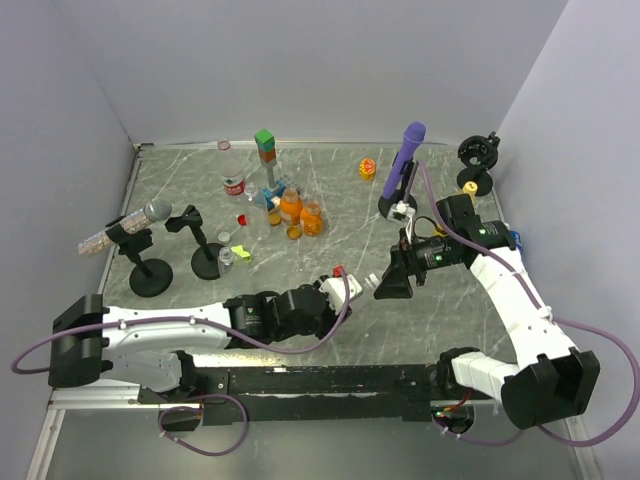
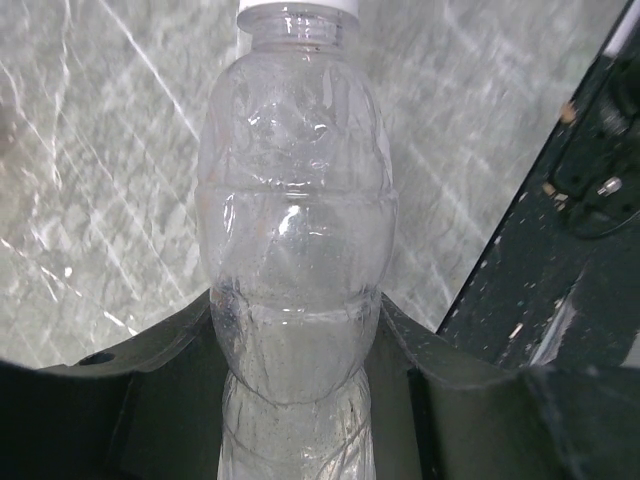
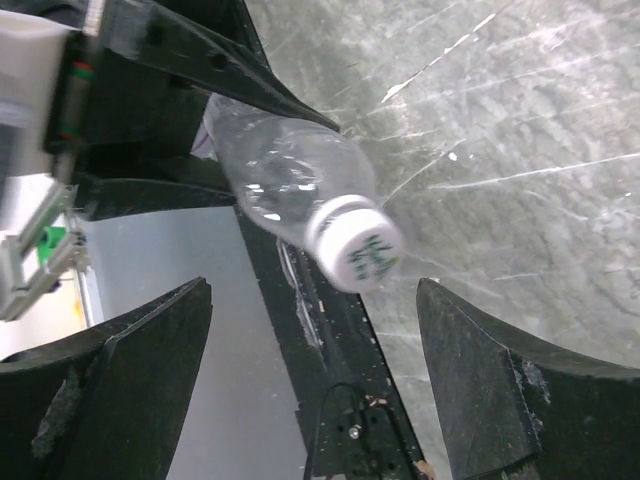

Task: Unscrew the bottle caps
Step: Pick up the plastic bottle at the corner of the board, then unscrew the bottle cap from the plastic bottle.

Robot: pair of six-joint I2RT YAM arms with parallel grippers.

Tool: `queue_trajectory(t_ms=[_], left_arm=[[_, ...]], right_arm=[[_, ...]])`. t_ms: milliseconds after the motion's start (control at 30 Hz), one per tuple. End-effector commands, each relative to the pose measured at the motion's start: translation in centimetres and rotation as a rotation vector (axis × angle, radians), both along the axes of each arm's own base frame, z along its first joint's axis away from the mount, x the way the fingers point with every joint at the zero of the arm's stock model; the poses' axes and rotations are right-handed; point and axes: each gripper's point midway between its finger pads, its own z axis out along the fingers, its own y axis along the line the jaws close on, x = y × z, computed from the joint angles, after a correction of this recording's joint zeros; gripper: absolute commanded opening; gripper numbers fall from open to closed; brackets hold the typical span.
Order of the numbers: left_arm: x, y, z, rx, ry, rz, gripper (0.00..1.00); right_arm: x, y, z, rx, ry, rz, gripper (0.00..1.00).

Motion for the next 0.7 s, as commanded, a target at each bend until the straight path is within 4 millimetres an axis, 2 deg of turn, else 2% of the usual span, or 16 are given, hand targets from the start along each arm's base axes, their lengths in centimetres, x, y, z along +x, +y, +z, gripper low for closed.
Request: queue_trajectory(t_ms=[0,100,167,367,567,667], left_arm=[[0.0,-0.6,3.6,-0.135,-0.057,0.003,0.19],[-0.2,-0.3,3.6,-0.139,-0.068,-0.011,0.19],[-0.3,-0.7,4.2,-0.173,-0.083,-0.025,0.19],[-0.6,-0.9,3.7,-0.158,-0.091,-0.059,0.2],[-0.7,-1.1,4.2,-0.177,-0.103,-0.076,0.2],[-0.8,-1.3,4.2,-0.18,-0.106,-0.082,0.2]], right_arm=[[-0.1,0.8,1.3,0.054,0.039,0.01,0.89],[-0.5,1.0,1.7,0.076,0.065,0.026,0.87],[-0.5,1.2,1.9,0.094,0.081,0.034,0.86],[-0.4,1.6,3.1,0.132,0.089,0.035,0.82],[-0.4,1.8,3.2,0.152,0.126,0.041,0.68],[-0.5,1.9,3.0,0.159,0.15,0.045,0.58]])
